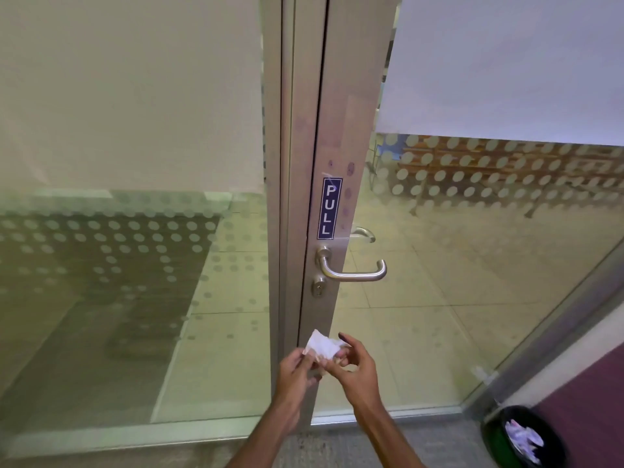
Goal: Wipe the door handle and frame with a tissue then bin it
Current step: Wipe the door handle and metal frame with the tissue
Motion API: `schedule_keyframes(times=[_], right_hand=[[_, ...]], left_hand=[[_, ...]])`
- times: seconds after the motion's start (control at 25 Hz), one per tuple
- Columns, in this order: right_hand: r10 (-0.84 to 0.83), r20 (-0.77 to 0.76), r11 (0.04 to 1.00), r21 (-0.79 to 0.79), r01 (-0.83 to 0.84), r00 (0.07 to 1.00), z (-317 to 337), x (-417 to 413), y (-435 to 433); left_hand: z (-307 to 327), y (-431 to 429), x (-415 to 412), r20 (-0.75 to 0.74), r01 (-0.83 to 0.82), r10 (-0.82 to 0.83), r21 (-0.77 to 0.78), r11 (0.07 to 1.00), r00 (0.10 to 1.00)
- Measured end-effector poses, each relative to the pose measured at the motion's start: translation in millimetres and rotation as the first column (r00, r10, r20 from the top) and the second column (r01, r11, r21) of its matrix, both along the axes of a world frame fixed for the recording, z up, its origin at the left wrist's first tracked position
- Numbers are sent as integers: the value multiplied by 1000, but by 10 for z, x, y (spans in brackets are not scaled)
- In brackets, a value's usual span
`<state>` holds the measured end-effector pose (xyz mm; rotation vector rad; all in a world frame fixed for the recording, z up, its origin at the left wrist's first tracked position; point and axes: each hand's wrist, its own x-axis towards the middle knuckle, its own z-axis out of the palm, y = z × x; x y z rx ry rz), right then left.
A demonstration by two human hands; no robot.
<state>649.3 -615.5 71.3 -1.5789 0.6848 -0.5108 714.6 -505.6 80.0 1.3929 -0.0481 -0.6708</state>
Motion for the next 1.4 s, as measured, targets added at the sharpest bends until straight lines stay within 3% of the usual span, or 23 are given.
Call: schedule_keyframes(times=[0.12, 0.24, 0.44, 0.72, 0.88, 1.04, 1.16, 1.28, 1.4], right_hand=[[112, -77, 992, 71, -107, 991, 9, 12, -121], [205, -44, 949, 254, -187, 978, 25, 19, -182], [258, -49, 853, 480, -204, 965, 66, -5, -277], [280, 118, 618, 738, -273, 953, 127, 58, -238], [319, 253, 514, 764, -391, 913, 146, 106, -157], [219, 272, 527, 776, -348, 937, 192, 203, -58], [146, 306, 582, 742, -331, 941, 370, 342, -22], [67, 443, 592, 703, -393, 894, 706, 506, -51], [-24, 475, 732, 608, -307, 880, 1205, 701, -98]], left_hand=[[-21, 61, 113, -12, 88, -88, 29, 996, 996], [-36, 83, 145, -36, 138, -137, 31, 990, 990], [-58, 105, 196, -6, 105, -104, 58, 993, 995], [-18, 147, 240, 57, 179, -178, -19, 984, 982], [41, 131, 301, 103, 186, -184, -9, 983, 977], [78, 63, 324, 297, 74, -100, 98, 992, 950], [233, -5, 372, 606, -207, 30, 224, 952, 795], [562, -77, 564, 928, -493, 4, 194, 848, 372], [1083, -236, 936, 999, -578, -40, 38, 815, 9]])
